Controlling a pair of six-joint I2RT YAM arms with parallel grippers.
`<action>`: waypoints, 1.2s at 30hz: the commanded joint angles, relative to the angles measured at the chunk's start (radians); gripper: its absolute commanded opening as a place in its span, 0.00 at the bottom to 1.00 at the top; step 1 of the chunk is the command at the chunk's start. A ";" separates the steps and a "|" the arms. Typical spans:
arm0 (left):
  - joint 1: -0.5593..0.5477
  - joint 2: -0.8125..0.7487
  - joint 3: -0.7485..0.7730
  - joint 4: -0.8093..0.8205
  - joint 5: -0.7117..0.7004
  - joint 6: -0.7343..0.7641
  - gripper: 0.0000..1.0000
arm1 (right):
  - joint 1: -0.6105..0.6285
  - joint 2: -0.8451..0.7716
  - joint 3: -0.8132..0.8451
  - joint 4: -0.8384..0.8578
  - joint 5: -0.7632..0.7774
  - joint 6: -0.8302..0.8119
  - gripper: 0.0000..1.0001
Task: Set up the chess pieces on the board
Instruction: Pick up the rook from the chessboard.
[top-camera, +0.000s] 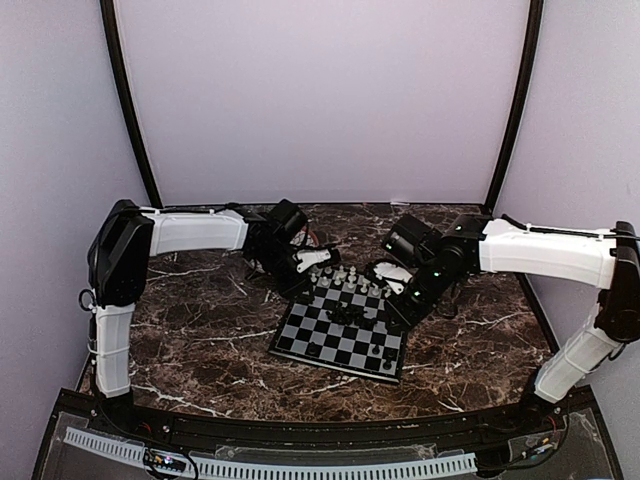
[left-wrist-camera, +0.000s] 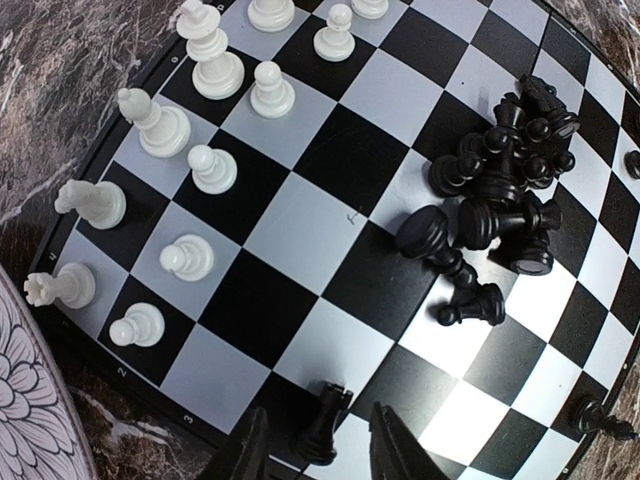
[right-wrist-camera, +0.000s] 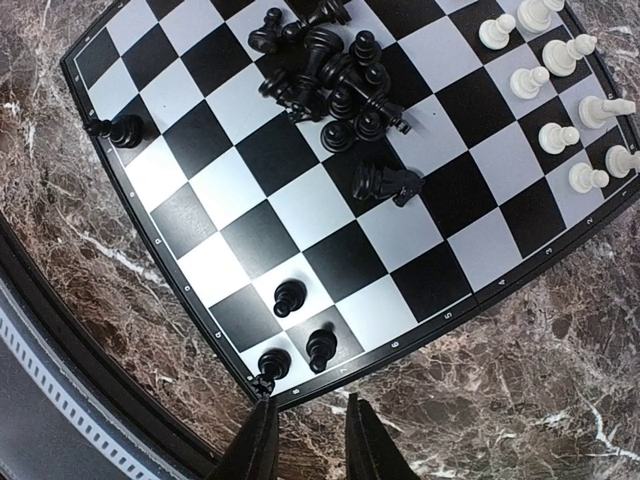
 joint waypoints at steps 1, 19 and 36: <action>0.001 0.011 0.004 0.005 0.041 0.036 0.36 | -0.007 -0.027 0.001 -0.016 -0.004 -0.005 0.25; 0.001 -0.001 -0.081 0.025 0.008 0.058 0.33 | -0.006 -0.001 -0.002 0.005 -0.018 -0.004 0.24; 0.005 -0.058 -0.159 0.053 -0.019 0.053 0.25 | -0.008 0.037 0.022 0.029 -0.027 -0.010 0.24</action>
